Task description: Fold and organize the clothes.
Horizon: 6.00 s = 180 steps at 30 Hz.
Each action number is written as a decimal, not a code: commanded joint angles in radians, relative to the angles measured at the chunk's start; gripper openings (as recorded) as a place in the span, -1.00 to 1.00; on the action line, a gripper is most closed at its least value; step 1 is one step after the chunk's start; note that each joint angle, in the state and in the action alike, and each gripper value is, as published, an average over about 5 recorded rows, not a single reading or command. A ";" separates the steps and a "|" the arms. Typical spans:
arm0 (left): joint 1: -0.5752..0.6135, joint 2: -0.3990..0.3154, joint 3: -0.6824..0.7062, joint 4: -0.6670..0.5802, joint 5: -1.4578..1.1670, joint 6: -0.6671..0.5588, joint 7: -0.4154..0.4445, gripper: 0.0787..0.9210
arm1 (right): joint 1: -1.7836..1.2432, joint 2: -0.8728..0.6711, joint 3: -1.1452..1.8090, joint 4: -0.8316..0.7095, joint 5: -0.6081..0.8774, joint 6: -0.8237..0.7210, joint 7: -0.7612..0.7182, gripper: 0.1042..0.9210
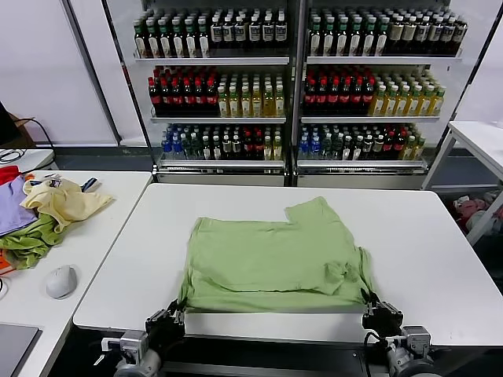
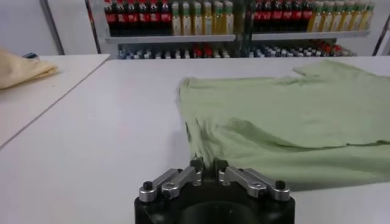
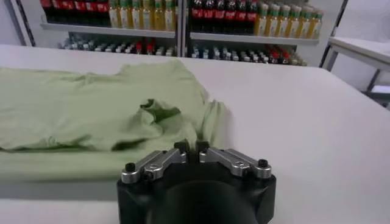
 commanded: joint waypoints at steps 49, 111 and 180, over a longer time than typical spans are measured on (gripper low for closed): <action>-1.070 -0.154 0.402 1.048 -0.123 -0.030 -0.038 0.77 | 1.306 0.205 -0.437 -1.388 0.046 -0.110 -0.006 0.76; -0.398 0.069 0.120 0.328 -0.310 -0.159 0.064 -0.95 | 0.396 -0.029 -0.047 -0.257 0.211 -0.165 0.008 -0.96; -0.262 0.056 -0.190 0.295 -0.138 -0.111 -0.088 -0.79 | 0.312 0.005 -0.021 -0.177 0.129 -0.124 -0.003 0.76</action>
